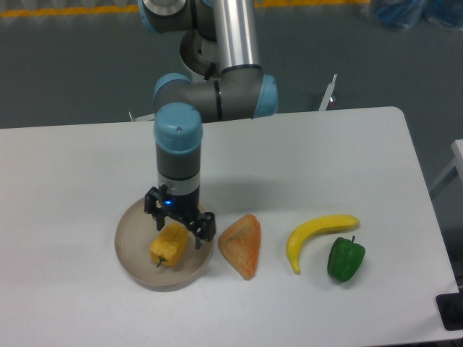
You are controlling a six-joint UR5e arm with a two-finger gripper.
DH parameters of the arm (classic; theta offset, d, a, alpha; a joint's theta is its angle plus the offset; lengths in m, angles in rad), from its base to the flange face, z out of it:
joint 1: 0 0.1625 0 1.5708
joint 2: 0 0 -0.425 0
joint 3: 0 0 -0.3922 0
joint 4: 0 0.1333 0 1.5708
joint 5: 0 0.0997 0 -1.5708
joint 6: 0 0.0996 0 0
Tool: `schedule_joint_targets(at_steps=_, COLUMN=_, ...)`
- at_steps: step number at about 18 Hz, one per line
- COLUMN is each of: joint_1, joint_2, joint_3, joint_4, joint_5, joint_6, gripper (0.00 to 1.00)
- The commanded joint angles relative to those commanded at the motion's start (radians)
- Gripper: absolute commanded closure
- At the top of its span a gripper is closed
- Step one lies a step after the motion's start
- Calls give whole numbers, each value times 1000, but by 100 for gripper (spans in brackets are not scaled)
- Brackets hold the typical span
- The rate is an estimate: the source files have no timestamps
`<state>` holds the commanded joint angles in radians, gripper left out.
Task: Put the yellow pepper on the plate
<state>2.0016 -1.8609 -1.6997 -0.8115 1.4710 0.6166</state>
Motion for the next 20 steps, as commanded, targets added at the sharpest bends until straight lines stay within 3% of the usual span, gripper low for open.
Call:
schedule_joint_targets(at_steps=4, joint_1=104, joint_2=45, joint_3=-11, joint_4=-5, joint_5=51, joint_6=15, gripper=0)
schedule_joint_targets(at_steps=12, joint_1=247, joint_2=112, joint_3=-32, joint_4=-8, joint_5=74, joint_6=277, gripper=0)
schedule_joint_targets(at_steps=20, joint_1=264, joint_2=118, joint_3=-11, joint_4=-6, joint_5=77, joint_6=374, gripper=0)
